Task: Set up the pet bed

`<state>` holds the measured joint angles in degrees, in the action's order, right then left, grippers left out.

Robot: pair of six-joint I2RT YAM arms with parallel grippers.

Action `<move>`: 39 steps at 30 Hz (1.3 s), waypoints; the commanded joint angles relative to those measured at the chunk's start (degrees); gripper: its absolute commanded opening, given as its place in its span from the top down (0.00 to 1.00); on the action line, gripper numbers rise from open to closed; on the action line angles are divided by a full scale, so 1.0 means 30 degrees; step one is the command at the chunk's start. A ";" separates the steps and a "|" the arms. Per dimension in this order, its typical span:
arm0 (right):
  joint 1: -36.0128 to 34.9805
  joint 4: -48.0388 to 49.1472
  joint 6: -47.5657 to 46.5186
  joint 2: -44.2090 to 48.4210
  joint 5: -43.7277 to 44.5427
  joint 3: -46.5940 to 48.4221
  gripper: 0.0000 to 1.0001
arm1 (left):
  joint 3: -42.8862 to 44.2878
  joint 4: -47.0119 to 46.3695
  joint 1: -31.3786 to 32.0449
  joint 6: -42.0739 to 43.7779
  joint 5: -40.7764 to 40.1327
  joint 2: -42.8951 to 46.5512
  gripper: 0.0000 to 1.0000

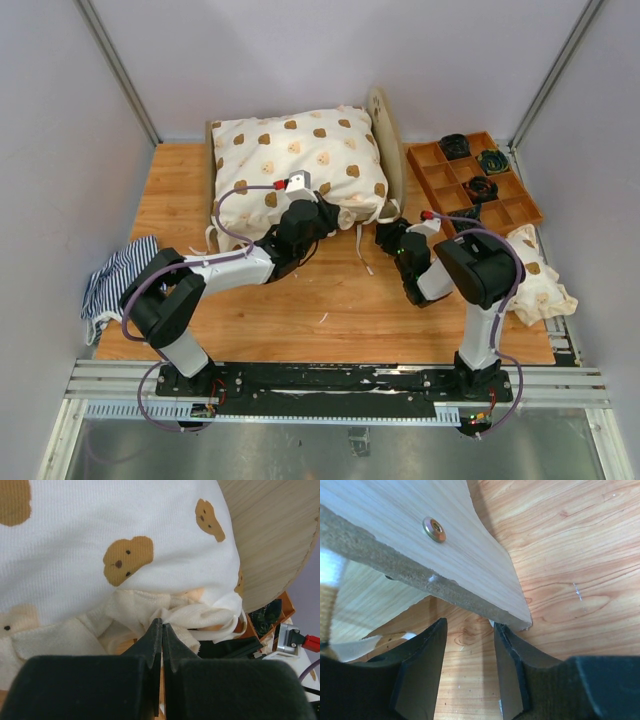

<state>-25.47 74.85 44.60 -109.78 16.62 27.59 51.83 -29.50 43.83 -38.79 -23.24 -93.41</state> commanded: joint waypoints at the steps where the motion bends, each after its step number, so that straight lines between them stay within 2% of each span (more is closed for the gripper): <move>1: 0.0200 0.1043 -0.0816 -0.0602 0.2761 0.0791 0.55 | 0.0470 -0.0413 -0.0223 -0.0151 0.0072 0.0122 1.00; 4: 0.0200 -0.1921 -0.0805 -0.0218 0.2838 0.1598 0.56 | 0.0447 -0.0423 -0.0325 -0.0102 0.0142 0.0240 1.00; 6: 0.0170 -0.5245 -0.0021 0.0224 0.3686 0.2345 0.56 | 0.0425 -0.0451 -0.0386 -0.0159 0.0209 0.0350 1.00; 9: 0.0143 -0.6760 0.0180 0.0421 0.3578 0.2887 0.57 | 0.0417 -0.0479 -0.0460 -0.0205 0.0355 0.0497 1.00; 11: 0.0142 -0.9642 0.0922 0.0708 0.3597 0.3695 0.60 | 0.0389 -0.0491 -0.0512 -0.0238 0.0352 0.0646 1.00; 13: 0.0127 -1.1645 0.1573 0.0772 0.3405 0.4353 0.69 | 0.0374 -0.0495 -0.0562 -0.0278 0.0361 0.0773 1.00; 19: 0.0098 -1.1924 0.1427 0.0953 0.3166 0.4291 0.99 | 0.0250 -0.0506 -0.0636 -0.0472 0.0257 0.1054 1.00; 25: -0.0243 -1.1638 -0.0713 0.2614 0.3170 0.3155 1.00 | 0.0103 -0.0508 -0.0637 -0.0662 0.0255 0.0958 1.00; 28: -0.0566 -1.1686 -0.1754 0.4560 0.1774 0.1805 1.00 | 0.0118 -0.0597 -0.0637 -0.0712 0.0411 0.0795 1.00; 32: -0.1324 -1.5486 -0.2946 0.7452 0.0019 0.0597 1.00 | 0.0197 -0.1262 -0.0637 -0.0409 0.1597 0.0539 1.00; 36: -0.2295 -1.7049 -0.3986 1.0750 -0.0749 -0.1497 1.00 | 0.0271 -0.1734 -0.0637 -0.0364 0.3438 0.0295 1.00; 39: -0.3984 -1.8467 -0.4699 1.3568 -0.0264 -0.2659 1.00 | 0.0034 -0.1994 -0.0623 -0.0474 0.4613 0.0253 0.99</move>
<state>-32.16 28.16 35.40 -76.88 16.32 23.70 51.83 -31.90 42.46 -40.51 -15.20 -91.85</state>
